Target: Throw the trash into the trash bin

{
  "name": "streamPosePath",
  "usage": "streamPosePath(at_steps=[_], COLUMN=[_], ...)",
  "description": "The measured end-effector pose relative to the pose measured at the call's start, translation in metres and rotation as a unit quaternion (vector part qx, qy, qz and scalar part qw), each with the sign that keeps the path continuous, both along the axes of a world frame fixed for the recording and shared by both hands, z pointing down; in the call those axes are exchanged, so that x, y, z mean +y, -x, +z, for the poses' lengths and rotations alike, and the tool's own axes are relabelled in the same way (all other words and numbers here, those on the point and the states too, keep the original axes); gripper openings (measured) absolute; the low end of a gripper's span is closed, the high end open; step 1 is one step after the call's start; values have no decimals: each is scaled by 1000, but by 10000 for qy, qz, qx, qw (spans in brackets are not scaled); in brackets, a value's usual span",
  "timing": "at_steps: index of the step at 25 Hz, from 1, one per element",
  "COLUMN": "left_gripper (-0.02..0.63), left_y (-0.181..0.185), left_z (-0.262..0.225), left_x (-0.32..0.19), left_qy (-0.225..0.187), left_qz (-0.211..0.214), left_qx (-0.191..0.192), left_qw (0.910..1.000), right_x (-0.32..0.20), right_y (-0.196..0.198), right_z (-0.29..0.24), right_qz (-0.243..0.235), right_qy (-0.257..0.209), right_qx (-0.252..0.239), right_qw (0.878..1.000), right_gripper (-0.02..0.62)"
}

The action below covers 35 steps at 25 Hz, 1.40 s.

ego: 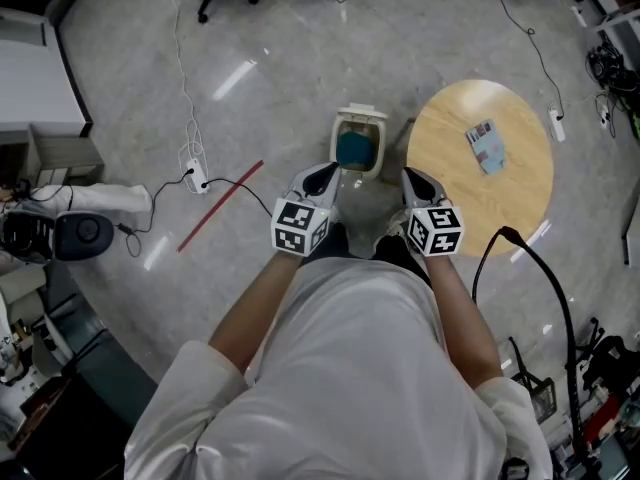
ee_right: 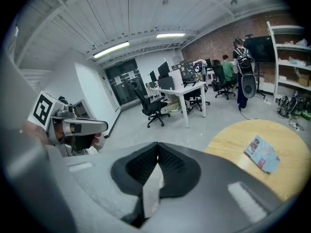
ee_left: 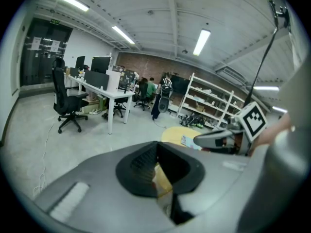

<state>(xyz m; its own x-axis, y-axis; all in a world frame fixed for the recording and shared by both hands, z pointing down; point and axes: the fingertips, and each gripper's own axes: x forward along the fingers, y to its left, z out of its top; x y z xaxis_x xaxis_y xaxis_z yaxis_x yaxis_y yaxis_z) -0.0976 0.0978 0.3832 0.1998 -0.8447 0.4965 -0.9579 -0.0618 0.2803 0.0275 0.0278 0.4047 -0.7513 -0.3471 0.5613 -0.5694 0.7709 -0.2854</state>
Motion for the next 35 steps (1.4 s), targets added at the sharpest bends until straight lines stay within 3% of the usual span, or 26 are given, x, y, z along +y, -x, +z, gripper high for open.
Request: streamPosePath(at_steps=[9,17,23,35], left_gripper=[6,6,6,6], left_y=[-9,-43,-91,-162], left_z=[2,2,4,24], left_x=[-22,-47,-79,-121], left_qy=[-50,-80,-137,17], left_qz=[749,1419,1558,1537], left_qx=[-61,-60,-46,-39], left_qw=[9972,9898,9877,9881], right_x=[-20,-43,-76,-123], right_y=[-19,-72,-133,-213], right_z=[1,5,19,43], right_qz=[669,1379,1776,1905], right_qy=[-126,-284,-173,-28], right_qx=[185,490,521,625], right_qw=[9975,9888,9826,9797], right_gripper=[3,26,26,44])
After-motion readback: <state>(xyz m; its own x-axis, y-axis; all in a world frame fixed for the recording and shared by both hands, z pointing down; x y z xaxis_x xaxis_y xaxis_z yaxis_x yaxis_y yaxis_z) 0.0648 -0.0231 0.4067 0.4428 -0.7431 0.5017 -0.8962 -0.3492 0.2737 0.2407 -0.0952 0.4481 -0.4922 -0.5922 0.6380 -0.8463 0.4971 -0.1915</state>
